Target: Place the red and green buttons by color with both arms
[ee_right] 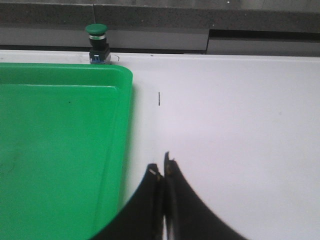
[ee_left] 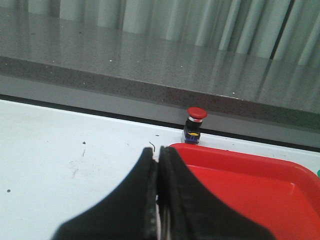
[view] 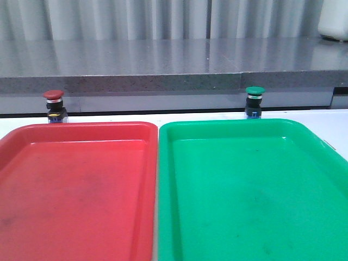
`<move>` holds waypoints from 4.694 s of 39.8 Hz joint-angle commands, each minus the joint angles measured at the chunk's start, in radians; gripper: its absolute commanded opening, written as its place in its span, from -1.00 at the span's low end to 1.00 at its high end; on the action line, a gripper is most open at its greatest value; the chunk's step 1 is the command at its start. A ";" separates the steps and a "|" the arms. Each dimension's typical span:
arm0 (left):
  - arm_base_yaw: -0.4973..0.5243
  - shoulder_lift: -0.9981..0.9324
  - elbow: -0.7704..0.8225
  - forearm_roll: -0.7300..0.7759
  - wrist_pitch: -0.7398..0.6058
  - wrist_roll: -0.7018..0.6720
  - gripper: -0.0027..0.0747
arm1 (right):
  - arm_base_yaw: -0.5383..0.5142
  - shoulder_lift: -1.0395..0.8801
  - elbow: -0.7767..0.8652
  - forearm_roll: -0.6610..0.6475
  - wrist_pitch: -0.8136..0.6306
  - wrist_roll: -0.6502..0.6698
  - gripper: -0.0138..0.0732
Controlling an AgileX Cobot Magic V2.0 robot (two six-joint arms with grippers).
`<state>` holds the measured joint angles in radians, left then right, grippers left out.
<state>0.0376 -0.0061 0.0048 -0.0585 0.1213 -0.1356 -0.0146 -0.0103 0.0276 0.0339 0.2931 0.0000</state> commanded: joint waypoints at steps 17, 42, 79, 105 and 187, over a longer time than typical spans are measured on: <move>0.002 -0.016 0.023 -0.009 -0.085 -0.008 -0.98 | -0.004 -0.016 -0.007 -0.008 -0.086 -0.011 -0.84; 0.002 -0.016 0.023 -0.004 -0.141 -0.006 -0.98 | -0.004 -0.016 -0.007 -0.008 -0.168 -0.011 -0.84; 0.002 0.465 -0.475 0.164 -0.017 -0.006 -0.83 | -0.003 0.441 -0.565 -0.004 0.131 -0.011 -0.69; 0.002 0.465 -0.475 0.131 -0.017 -0.006 0.81 | -0.003 0.441 -0.559 -0.004 0.131 -0.011 0.82; -0.194 2.036 -1.662 0.136 0.397 0.036 0.65 | -0.003 0.441 -0.559 -0.004 0.131 -0.011 0.82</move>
<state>-0.1528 2.0749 -1.6243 0.0747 0.5779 -0.0985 -0.0146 0.4165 -0.4990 0.0339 0.5040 0.0000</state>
